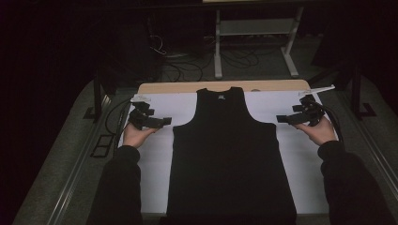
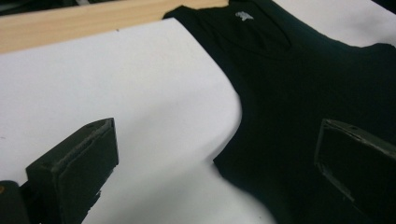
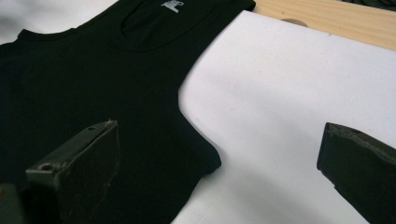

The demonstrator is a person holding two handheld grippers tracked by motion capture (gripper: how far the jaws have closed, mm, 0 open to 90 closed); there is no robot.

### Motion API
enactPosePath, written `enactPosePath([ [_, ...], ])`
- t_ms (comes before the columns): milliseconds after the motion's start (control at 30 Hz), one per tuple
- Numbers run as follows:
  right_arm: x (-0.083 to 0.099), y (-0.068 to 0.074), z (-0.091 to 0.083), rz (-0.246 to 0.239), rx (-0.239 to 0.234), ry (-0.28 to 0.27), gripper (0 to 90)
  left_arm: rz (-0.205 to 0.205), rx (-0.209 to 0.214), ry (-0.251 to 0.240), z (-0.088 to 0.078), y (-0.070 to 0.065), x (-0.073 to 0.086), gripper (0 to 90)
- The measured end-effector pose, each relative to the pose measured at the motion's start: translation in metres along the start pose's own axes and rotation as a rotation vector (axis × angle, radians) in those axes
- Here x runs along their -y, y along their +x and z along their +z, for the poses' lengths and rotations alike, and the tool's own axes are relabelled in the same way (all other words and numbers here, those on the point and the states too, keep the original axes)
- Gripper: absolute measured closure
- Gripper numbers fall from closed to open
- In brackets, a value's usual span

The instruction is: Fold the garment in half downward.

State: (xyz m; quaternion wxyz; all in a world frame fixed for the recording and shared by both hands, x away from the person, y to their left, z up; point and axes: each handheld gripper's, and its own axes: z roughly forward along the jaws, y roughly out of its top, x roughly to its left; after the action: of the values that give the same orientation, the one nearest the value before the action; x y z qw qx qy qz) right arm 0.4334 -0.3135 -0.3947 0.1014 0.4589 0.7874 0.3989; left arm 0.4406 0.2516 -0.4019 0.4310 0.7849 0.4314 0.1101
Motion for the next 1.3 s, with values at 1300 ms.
enactPosePath([
  [1300,0.015,0.006,0.051,-0.033,-0.055,0.156,19.2,-0.008,0.075,0.135,0.044,-0.006,0.018,2.7],
])
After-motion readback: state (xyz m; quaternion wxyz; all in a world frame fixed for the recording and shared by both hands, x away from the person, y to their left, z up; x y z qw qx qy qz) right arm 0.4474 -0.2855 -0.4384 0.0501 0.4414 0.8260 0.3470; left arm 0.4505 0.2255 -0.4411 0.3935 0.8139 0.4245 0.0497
